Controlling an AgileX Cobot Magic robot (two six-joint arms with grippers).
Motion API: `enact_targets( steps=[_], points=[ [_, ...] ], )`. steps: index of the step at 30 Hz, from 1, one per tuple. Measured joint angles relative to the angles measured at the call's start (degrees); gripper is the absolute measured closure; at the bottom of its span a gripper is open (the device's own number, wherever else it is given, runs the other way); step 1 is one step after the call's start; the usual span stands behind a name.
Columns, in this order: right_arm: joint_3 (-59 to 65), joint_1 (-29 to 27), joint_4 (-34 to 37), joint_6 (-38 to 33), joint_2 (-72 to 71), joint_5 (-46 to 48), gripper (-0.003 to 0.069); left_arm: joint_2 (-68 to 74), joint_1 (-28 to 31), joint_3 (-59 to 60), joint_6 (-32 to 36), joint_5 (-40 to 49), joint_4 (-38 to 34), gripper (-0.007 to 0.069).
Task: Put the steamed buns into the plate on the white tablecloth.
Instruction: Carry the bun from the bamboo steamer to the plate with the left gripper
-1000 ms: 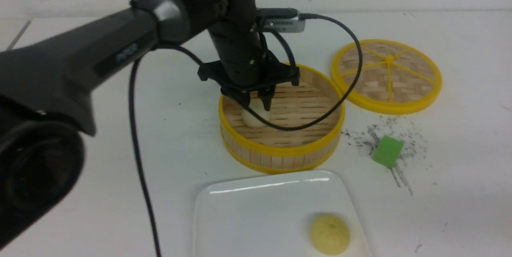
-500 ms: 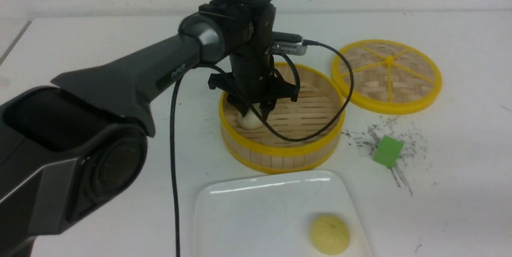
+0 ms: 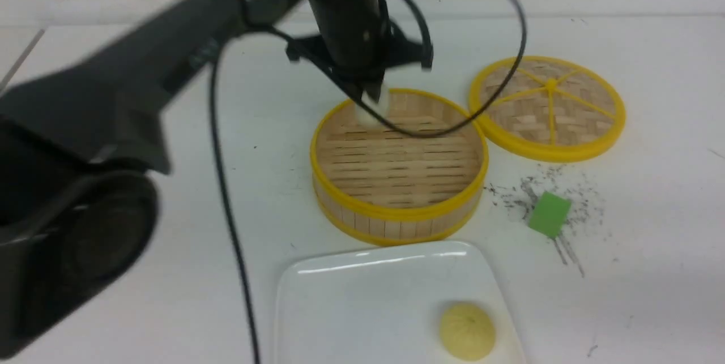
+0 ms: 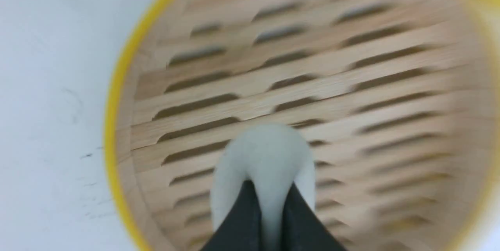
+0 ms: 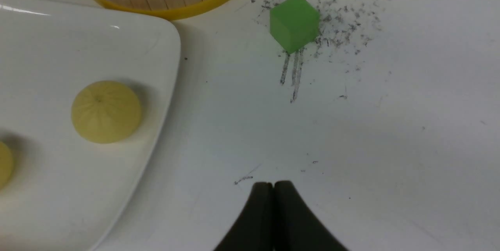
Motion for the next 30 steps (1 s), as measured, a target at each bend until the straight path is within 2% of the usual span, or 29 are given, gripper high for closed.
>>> enact_targets(
  steps=[4,7,11,14,18,22,30],
  points=[
    [0.0,0.0,0.0,0.0,0.0,0.13,0.0646,-10.84,0.0,7.53,2.54,0.06,-4.91,0.06],
    [0.0,0.0,0.0,0.0,0.0,0.13,0.0642,-19.38,-0.06,21.11,2.99,0.13,-6.66,0.0598],
    [0.0,0.0,0.0,0.0,0.0,0.13,0.0638,-22.68,-0.61,32.75,3.31,0.17,-7.02,0.0594],
    [0.05,0.0,0.0,0.0,0.0,0.13,0.0639,-22.74,-5.34,44.69,3.37,-0.93,-6.78,0.0584],
    [0.05,0.0,0.0,0.0,0.0,0.17,0.0636,-21.0,-10.79,50.42,2.18,-6.54,-5.29,0.0554],
    [0.05,0.0,0.0,0.0,0.0,0.17,0.0632,-18.04,-14.22,51.36,-2.94,-11.68,-1.46,0.0457],
    [-0.83,0.0,0.0,0.0,-0.05,1.37,0.0623,-17.27,-15.12,50.96,-6.77,-13.8,0.17,0.0167]
  ],
)
